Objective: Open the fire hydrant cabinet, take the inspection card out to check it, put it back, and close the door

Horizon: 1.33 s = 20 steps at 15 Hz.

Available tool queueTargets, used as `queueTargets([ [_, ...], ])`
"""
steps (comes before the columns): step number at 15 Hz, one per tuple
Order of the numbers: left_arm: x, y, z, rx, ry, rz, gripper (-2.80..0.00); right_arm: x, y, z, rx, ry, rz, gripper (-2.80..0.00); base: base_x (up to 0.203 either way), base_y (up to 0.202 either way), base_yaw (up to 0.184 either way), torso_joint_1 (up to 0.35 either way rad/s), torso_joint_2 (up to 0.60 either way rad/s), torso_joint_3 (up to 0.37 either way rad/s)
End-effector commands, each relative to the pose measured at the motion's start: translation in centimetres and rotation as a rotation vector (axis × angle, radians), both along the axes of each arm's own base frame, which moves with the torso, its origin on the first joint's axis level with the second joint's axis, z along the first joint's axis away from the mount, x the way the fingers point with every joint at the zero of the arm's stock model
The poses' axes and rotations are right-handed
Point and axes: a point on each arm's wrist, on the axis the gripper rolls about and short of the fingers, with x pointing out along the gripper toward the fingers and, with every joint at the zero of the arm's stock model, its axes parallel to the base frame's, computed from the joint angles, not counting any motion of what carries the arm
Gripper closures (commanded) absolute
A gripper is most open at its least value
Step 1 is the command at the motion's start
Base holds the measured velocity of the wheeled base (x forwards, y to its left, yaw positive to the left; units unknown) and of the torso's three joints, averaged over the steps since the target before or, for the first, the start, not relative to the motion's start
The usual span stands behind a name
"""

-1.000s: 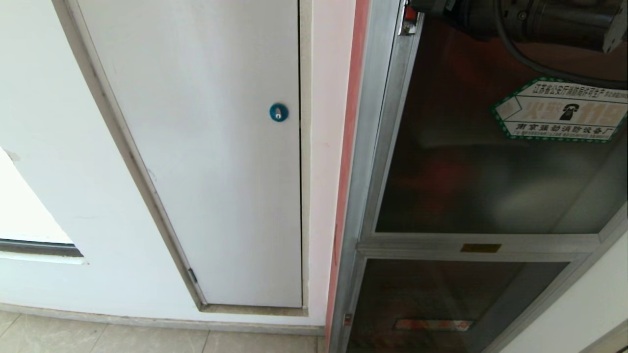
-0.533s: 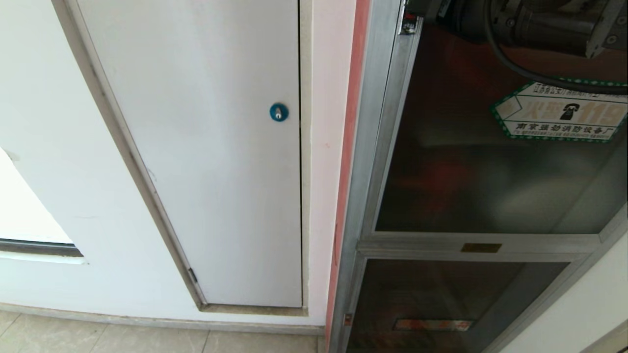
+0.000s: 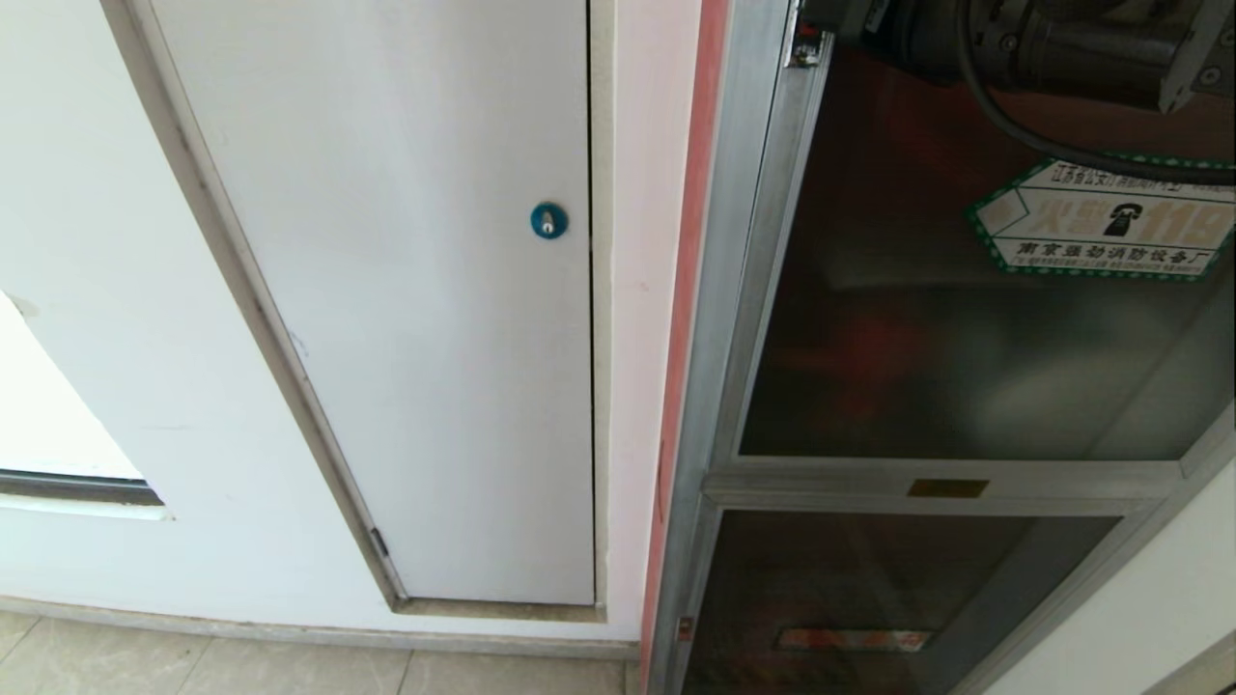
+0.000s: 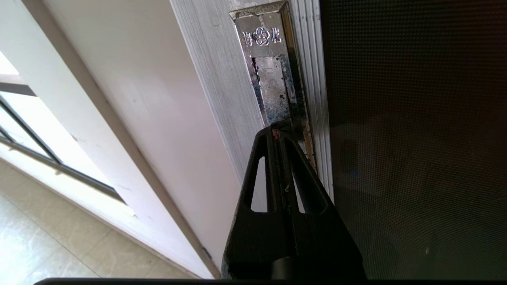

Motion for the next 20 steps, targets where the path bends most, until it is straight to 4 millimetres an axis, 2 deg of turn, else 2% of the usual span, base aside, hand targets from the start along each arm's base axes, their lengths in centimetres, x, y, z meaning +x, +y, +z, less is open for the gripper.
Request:
queueTargets([
  [1, 0.1, 0.0, -0.4, 0.000, 0.013, 0.000, 0.00, -0.5, -0.1, 0.4, 0.004, -0.006, 0.004, 0.00, 0.000, 0.000, 0.000, 0.000, 0.00, 0.000],
  [8, 0.1, 0.0, -0.4, 0.000, 0.013, 0.000, 0.00, -2.3, -0.4, 1.7, 0.021, -0.038, 0.021, 0.00, 0.000, 0.000, 0.000, 0.000, 0.00, 0.000],
  [20, 0.1, 0.0, -0.4, 0.000, 0.013, 0.000, 0.00, -4.0, -0.5, 2.8, 0.035, -0.070, 0.041, 0.00, 0.000, 0.000, 0.000, 0.000, 0.00, 0.000],
])
